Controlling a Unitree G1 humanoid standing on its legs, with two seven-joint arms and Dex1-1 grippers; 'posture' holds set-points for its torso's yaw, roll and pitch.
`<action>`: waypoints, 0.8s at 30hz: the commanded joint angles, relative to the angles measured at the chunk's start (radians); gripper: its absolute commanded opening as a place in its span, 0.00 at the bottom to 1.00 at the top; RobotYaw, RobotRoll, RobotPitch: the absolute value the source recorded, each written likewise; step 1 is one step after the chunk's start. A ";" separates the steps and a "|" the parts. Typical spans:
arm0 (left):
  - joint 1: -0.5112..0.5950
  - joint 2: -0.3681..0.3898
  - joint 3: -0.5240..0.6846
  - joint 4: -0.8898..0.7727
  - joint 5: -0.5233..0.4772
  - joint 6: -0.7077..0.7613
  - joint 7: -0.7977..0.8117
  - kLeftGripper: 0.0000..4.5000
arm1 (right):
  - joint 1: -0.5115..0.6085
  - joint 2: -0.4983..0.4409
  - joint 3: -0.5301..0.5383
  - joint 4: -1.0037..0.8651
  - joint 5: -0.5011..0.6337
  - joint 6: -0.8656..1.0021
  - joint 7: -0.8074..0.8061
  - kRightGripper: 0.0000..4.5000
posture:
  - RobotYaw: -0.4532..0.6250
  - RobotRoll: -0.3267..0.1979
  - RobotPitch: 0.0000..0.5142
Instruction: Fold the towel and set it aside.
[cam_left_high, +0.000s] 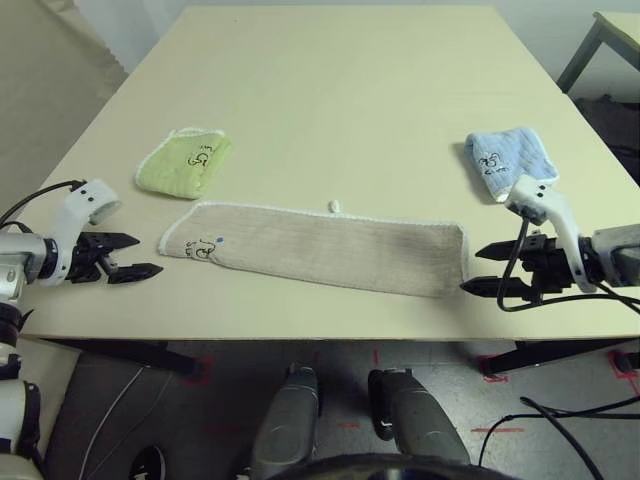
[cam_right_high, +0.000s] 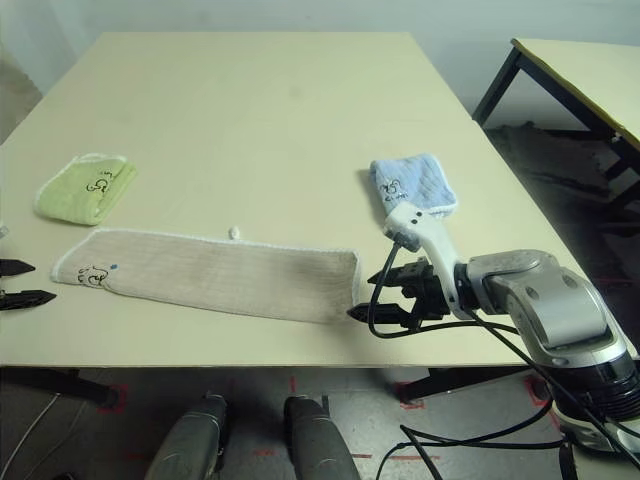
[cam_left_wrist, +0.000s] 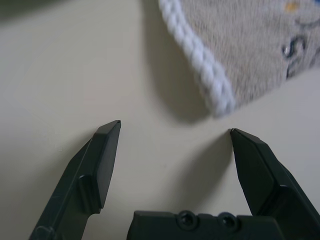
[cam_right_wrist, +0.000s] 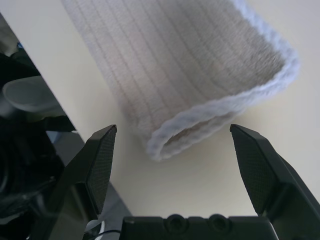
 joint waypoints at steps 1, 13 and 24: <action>0.003 -0.043 -0.021 0.019 -0.002 0.008 0.011 1.00 | 0.000 -0.009 0.006 0.024 0.007 -0.037 -0.015 0.99 | 0.45 0.62 0.32; 0.078 -0.024 -0.049 -0.038 -0.008 0.057 -0.079 0.21 | 0.014 -0.036 0.000 0.085 0.004 -0.094 -0.022 1.00 | 0.44 0.62 0.31; 0.213 0.080 -0.060 -0.187 -0.035 0.178 -0.173 0.01 | 0.030 -0.033 -0.011 0.158 -0.020 -0.365 0.049 1.00 | 0.45 0.62 0.31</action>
